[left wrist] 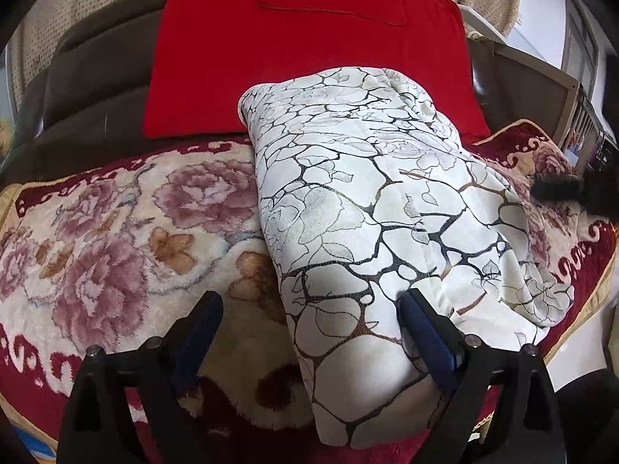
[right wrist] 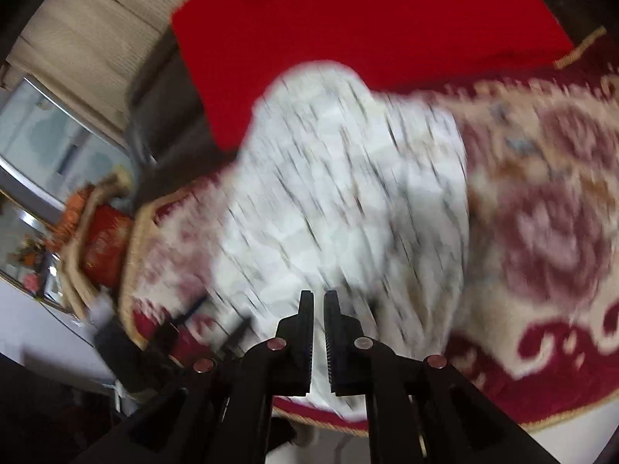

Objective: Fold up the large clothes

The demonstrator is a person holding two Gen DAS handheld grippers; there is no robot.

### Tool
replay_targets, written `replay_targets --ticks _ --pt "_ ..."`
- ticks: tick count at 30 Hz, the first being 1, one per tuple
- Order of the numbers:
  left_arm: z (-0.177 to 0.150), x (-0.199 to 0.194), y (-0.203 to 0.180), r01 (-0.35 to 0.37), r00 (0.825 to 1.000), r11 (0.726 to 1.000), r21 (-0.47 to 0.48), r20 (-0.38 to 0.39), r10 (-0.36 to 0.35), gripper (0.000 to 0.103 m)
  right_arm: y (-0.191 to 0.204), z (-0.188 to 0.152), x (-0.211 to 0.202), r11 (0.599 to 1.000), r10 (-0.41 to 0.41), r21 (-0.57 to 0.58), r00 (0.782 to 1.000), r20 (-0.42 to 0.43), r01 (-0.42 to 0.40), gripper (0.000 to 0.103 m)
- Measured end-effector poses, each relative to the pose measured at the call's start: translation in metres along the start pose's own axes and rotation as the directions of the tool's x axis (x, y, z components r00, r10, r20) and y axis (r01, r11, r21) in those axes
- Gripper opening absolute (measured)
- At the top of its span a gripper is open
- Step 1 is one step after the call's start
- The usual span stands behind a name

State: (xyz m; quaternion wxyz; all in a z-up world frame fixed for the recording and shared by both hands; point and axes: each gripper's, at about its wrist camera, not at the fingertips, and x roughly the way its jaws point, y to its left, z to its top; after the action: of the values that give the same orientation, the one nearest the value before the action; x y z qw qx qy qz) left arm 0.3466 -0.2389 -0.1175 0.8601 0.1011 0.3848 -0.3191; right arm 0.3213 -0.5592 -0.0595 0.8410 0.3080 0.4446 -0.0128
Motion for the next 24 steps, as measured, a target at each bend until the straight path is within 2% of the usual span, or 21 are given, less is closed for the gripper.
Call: replay_targets --ticks 2,4,9,11,13,15,19,24 --pt "0.001 0.001 -0.001 0.003 1.000 1.000 -0.002 -0.003 -0.003 0.095 0.007 0.029 -0.001 1.000 -0.003 -0.004 0.999 0.049 0.003 0.008" --pt "0.001 0.002 -0.003 0.003 1.000 1.000 0.005 0.000 -0.003 0.095 0.013 0.054 0.007 0.999 -0.045 -0.019 0.996 0.075 0.046 0.008" --pt "0.003 0.005 -0.005 0.020 1.000 1.000 0.009 -0.004 -0.020 0.096 0.014 0.117 0.066 0.998 -0.060 0.011 0.997 0.056 0.060 0.008" --pt "0.004 0.006 -0.004 0.023 1.000 1.000 0.008 -0.003 -0.023 0.097 0.012 0.133 0.092 0.998 -0.063 0.025 0.996 0.061 0.061 0.008" --pt "0.005 0.006 -0.003 0.033 0.999 0.999 -0.003 0.000 -0.033 0.097 0.000 0.144 0.122 0.994 -0.105 0.047 0.994 0.038 0.104 0.009" --pt "0.006 0.008 -0.001 0.053 0.999 0.998 -0.025 0.007 -0.052 0.098 -0.028 0.146 0.159 0.985 -0.104 0.131 0.993 -0.064 0.111 0.009" --pt "0.008 0.009 0.001 0.076 0.997 0.996 -0.046 0.002 -0.076 0.099 -0.046 0.147 0.162 0.980 -0.010 0.198 0.999 -0.052 0.020 0.008" --pt "0.013 -0.008 0.000 0.048 0.998 0.999 -0.024 0.047 -0.047 0.099 -0.027 0.129 0.123 0.988 -0.102 0.118 0.995 -0.019 0.103 0.009"
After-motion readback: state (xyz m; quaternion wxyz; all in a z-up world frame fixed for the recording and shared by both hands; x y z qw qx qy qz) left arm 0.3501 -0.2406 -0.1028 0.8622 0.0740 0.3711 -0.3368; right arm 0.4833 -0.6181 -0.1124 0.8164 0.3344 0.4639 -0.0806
